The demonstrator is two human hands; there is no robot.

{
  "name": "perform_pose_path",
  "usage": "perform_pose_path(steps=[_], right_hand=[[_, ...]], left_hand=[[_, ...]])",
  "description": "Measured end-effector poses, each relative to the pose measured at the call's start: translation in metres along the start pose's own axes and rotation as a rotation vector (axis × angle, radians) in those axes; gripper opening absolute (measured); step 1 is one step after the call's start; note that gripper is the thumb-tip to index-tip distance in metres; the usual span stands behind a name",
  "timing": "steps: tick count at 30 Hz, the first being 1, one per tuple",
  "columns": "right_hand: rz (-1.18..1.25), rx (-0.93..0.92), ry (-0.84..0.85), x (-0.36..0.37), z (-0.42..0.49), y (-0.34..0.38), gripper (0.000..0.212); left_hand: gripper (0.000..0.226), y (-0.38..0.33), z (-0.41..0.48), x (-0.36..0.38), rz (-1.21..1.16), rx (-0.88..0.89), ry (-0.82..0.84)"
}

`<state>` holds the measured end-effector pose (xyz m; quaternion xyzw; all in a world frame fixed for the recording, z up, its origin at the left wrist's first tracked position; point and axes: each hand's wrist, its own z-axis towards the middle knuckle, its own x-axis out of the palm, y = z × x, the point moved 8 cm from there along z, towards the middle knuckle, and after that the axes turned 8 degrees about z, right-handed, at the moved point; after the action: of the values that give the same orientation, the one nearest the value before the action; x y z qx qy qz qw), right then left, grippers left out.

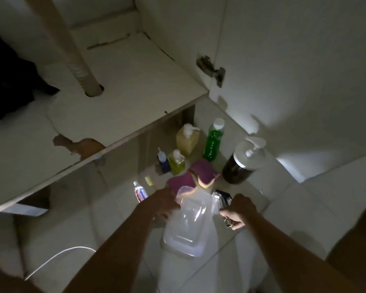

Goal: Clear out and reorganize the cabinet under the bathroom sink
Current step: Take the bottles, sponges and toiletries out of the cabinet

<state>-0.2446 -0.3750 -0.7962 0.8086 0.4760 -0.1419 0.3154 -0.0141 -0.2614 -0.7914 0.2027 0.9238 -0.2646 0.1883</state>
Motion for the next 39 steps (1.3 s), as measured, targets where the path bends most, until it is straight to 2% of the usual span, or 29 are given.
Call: perform_pose_path(steps=[5,7,10,17,23,27,30,34,39], right_hand=[[0.022,-0.035,-0.101,0.005,0.020,-0.016,0.054],[-0.040,-0.053,-0.136,0.003,0.021,-0.014,0.051],[-0.167,-0.081,-0.156,-0.001,0.018,-0.008,0.049],[0.015,-0.013,-0.204,-0.004,0.025,-0.013,0.056],[-0.124,-0.063,-0.203,-0.002,0.024,-0.006,0.065],[-0.181,-0.131,-0.250,-0.002,0.027,-0.004,0.055],[-0.169,-0.108,-0.269,-0.005,0.030,-0.004,0.054],[-0.155,-0.082,-0.301,-0.004,0.028,-0.010,0.049],[-0.236,-0.089,-0.313,-0.011,0.027,-0.011,0.064]], left_hand=[[0.031,0.000,0.018,0.024,-0.039,-0.032,-0.067],[0.023,-0.003,0.022,0.027,-0.071,-0.010,-0.086],[0.025,-0.003,0.025,0.030,-0.099,-0.017,-0.101],[0.039,-0.003,0.027,0.036,-0.147,-0.040,-0.066],[0.049,-0.006,0.028,0.037,-0.123,-0.049,-0.038],[0.049,-0.003,0.035,0.041,-0.116,-0.062,0.014],[0.041,-0.004,0.041,0.044,-0.077,-0.014,0.075],[0.050,-0.004,0.041,0.043,-0.141,-0.039,0.017],[0.043,-0.005,0.043,0.044,-0.105,-0.004,0.034]])
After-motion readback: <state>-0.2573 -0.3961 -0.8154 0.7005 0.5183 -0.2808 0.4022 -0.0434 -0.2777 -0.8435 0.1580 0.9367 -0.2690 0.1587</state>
